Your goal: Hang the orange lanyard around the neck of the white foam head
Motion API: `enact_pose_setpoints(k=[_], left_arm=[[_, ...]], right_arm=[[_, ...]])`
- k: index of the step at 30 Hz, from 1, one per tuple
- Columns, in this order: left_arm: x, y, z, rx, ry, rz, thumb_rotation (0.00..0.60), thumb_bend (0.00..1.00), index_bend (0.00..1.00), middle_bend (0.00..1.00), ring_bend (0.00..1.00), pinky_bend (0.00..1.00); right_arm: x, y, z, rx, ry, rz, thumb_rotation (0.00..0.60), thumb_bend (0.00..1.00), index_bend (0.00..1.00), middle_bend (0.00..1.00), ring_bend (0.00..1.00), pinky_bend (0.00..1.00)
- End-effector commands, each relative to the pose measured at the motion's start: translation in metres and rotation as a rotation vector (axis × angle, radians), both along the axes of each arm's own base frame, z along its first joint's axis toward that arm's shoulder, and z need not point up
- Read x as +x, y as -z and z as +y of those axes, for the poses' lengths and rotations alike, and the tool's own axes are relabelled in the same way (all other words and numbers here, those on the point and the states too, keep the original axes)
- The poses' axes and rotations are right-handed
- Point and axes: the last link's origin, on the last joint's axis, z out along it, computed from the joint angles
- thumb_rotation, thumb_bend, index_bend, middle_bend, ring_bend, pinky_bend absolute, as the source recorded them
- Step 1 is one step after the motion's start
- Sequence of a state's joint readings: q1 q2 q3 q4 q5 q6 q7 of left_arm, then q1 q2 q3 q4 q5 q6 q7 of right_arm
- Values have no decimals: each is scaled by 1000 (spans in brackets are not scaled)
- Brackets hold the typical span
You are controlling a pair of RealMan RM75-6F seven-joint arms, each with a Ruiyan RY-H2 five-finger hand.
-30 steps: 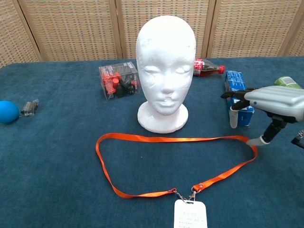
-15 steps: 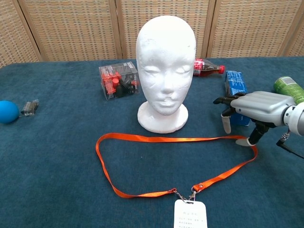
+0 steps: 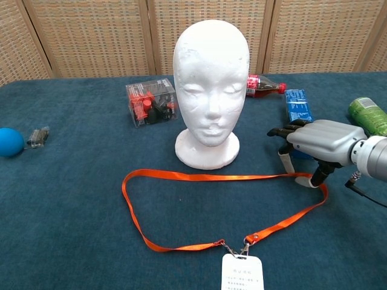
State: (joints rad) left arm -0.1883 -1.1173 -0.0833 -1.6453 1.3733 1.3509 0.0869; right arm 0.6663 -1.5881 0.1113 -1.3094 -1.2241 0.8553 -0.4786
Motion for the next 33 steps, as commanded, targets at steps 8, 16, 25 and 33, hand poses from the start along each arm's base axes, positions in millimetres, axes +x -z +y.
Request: enact_pose_setpoints(k=[8,16,25,33], left_arm=[[-1,0,0,0,0,1,600,0,0,0,0,0],[2,5,3,-16,7,11,600,0,0,0,0,0],[33,31,26,-96,109,19,600,0,0,0,0,0],[82,101,70,-303,236,-63,600,80,214,0,0,0]], right_arm=[[0,3,0,-44,-30,-4,600,612,673,0,0,0],[1,-14,4,-68,-19,-109,600,619,675,0,0,0],[3,-37,11,-82,3,-226,600,620,675,0,0,0],[8,-53,18,-73,15,-310,600,620,677,0,0,0]])
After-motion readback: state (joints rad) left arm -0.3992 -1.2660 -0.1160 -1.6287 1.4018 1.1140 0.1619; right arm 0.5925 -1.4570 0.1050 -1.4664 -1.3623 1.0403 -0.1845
